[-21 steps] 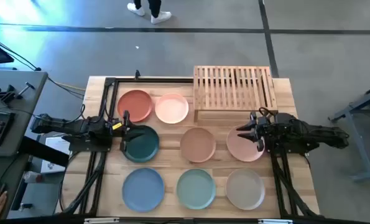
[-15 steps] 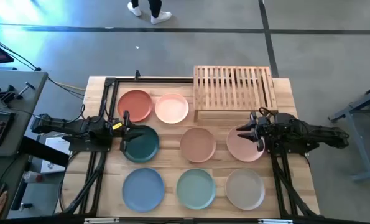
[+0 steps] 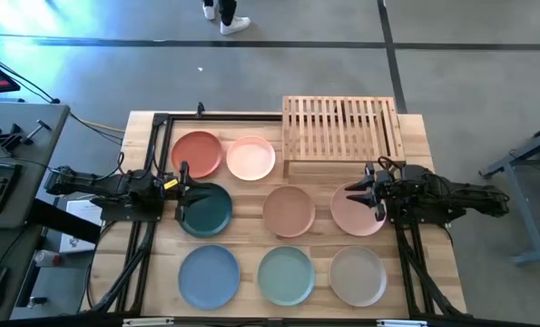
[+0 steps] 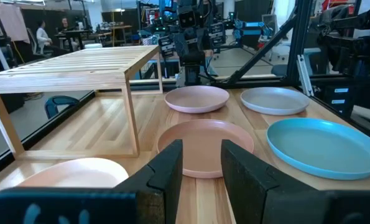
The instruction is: Place and stack plates onto a shelf
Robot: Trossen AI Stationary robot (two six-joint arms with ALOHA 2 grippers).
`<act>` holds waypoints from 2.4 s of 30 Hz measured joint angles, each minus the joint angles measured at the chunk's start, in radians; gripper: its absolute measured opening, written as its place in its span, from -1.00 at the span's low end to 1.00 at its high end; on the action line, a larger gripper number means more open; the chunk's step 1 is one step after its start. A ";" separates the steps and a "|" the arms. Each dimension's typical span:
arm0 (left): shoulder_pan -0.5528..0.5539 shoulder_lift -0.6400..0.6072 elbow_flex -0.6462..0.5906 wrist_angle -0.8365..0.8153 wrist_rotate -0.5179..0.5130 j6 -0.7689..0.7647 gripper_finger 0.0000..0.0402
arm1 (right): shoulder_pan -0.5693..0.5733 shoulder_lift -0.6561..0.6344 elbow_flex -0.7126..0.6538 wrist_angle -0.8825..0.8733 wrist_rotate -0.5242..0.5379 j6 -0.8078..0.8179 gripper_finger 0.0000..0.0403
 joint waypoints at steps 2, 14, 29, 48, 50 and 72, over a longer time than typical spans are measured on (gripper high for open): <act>0.000 0.000 0.000 0.000 0.000 0.000 -0.49 | 0.000 0.000 0.000 0.000 0.000 0.000 -0.46; 0.000 0.000 0.000 0.000 0.000 0.000 -0.49 | 0.000 0.000 0.000 0.000 0.000 0.000 -0.46; 0.000 0.000 0.000 0.000 0.000 0.000 -0.49 | 0.000 0.000 0.000 0.000 0.000 0.000 -0.46; 0.000 0.000 0.000 0.000 0.000 0.000 -0.49 | 0.000 0.000 0.000 0.000 0.000 0.000 -0.46; 0.000 0.000 0.000 0.000 0.000 0.000 -0.49 | 0.000 0.000 0.000 0.000 0.000 0.000 -0.47; 0.000 0.000 0.000 0.000 -0.004 -0.062 -0.49 | 0.000 0.000 0.000 0.000 0.000 0.000 -0.46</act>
